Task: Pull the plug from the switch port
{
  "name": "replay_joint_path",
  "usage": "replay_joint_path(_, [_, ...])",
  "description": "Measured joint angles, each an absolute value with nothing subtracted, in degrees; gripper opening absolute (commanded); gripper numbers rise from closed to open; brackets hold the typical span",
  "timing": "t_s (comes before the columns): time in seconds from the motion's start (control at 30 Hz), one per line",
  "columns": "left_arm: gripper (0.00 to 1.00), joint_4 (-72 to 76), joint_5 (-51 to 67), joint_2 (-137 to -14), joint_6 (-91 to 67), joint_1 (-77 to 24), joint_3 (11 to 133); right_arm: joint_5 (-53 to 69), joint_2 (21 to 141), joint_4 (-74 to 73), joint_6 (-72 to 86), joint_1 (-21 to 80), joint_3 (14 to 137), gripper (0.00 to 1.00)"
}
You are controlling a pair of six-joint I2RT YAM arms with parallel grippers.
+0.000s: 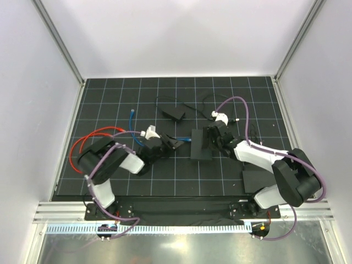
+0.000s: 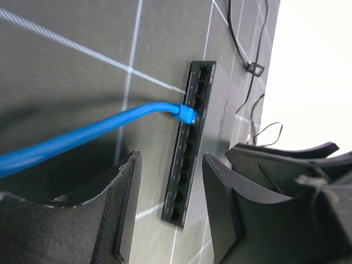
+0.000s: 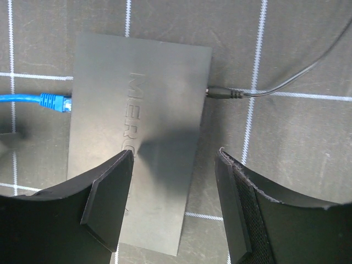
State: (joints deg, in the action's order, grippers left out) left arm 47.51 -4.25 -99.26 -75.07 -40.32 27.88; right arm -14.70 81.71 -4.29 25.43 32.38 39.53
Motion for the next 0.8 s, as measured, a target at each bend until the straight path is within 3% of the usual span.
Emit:
replay_joint_path(0.3, [0.56,63.77,-18.06,-111.74,-83.20,-48.82,31.09,-12.08,82.83,-2.96,25.67,32.10,39.51,0.67])
replay_joint_path(0.53, [0.47,63.88,-24.64,-113.65,-87.48,-49.76,33.67,-11.16,83.37,-2.94,25.69,32.10,39.51,0.67])
replay_joint_path(0.8, [0.45,60.01,-28.23,-113.84,-90.00,-51.59,36.71,-10.63,83.90,-2.76,25.74,32.01,39.51,0.67])
